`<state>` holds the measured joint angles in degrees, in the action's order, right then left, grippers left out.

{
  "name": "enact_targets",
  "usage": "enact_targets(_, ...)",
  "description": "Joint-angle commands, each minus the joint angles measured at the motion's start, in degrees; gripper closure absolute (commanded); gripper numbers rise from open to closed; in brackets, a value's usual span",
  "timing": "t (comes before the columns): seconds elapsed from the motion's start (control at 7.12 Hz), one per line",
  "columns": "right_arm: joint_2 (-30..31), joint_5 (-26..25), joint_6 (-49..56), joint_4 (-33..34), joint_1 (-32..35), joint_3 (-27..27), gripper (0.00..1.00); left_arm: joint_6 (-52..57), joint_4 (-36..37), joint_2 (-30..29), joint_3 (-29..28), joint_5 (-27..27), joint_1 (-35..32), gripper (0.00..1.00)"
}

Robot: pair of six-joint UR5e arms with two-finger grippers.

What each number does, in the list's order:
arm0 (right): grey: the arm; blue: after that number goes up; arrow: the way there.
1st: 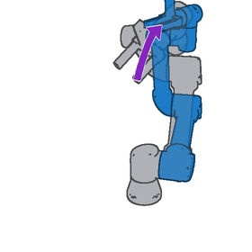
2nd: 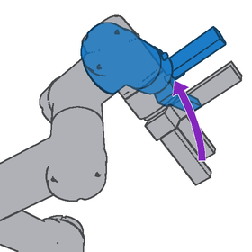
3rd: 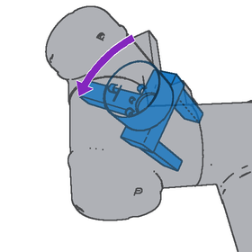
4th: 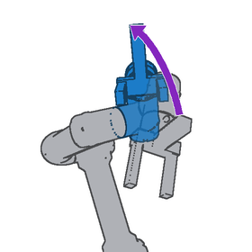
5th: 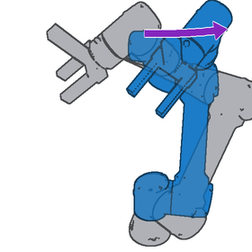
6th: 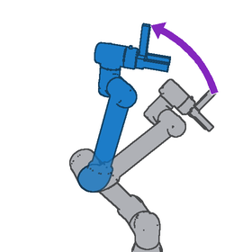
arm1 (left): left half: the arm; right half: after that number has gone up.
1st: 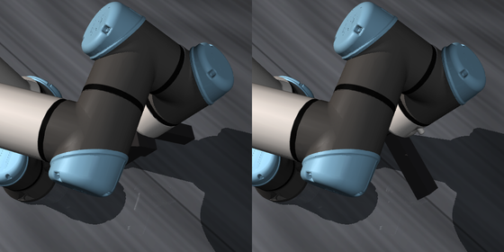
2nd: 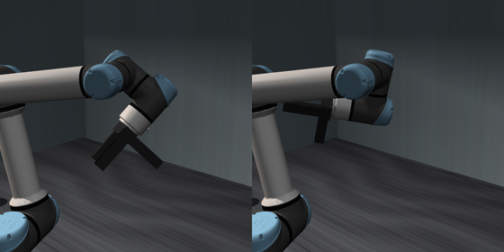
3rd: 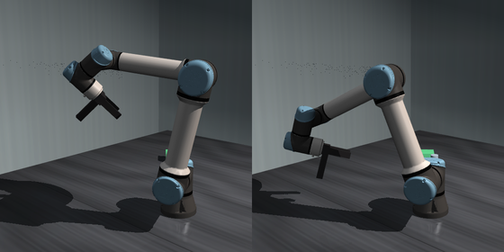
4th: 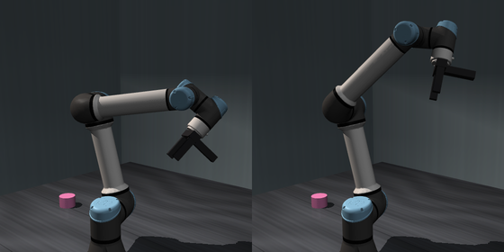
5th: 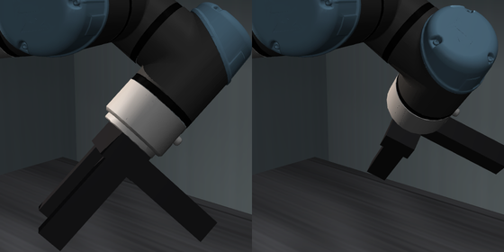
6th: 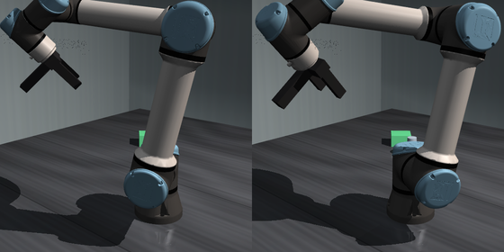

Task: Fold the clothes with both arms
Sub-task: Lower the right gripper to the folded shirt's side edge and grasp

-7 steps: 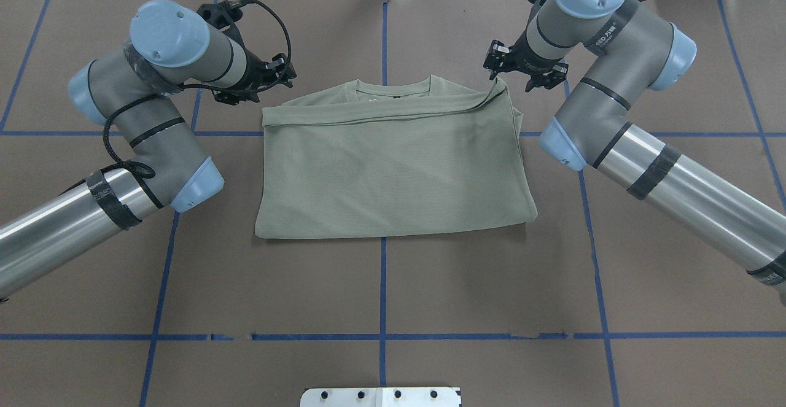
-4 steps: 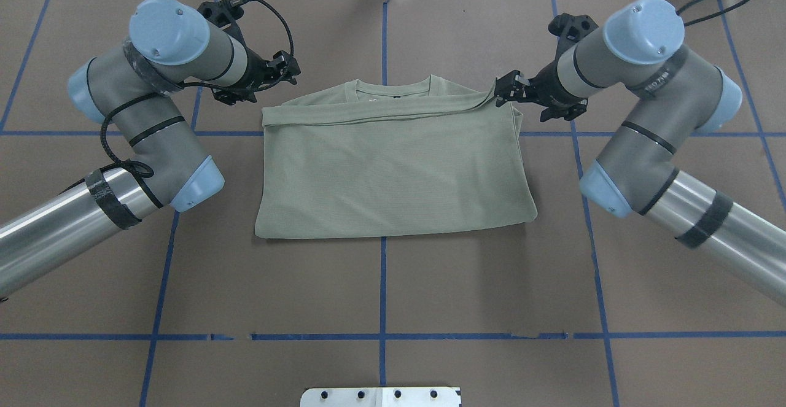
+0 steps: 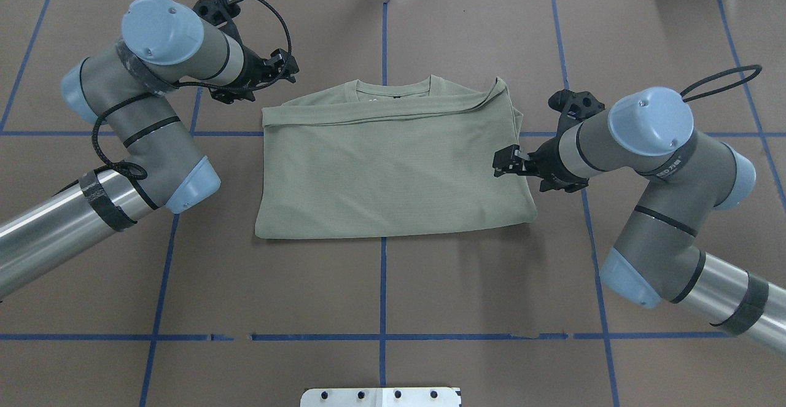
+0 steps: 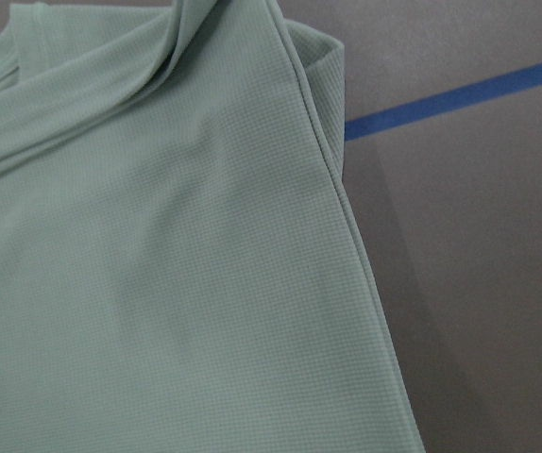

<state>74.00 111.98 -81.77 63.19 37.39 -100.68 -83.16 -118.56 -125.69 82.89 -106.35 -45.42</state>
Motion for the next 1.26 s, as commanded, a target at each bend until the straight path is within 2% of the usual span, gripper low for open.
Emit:
enact_targets(0.0, 0.27, -2.12, -0.15, 0.09, -2.49, 1.8, 0.0, -0.07, 0.0, 0.09, 0.43, 0.0, -0.02, 0.09)
enact_targets(0.7, 1.76, -0.28, -0.15, 0.01, -2.85, 1.02, 0.01, -0.07, -0.09, 0.09, 0.43, 0.09, 0.16, 0.09)
enact_targets(0.84, 1.85, -0.01, -0.15, -0.08, -2.85, 0.93, 0.17, -0.07, -0.17, 0.09, 0.43, 0.18, 0.16, 0.09)
enact_targets(1.12, 1.94, 0.08, -0.06, -0.08, -2.76, 0.67, 0.85, -0.07, -0.18, 0.09, 0.43, 0.09, 0.16, 0.09)
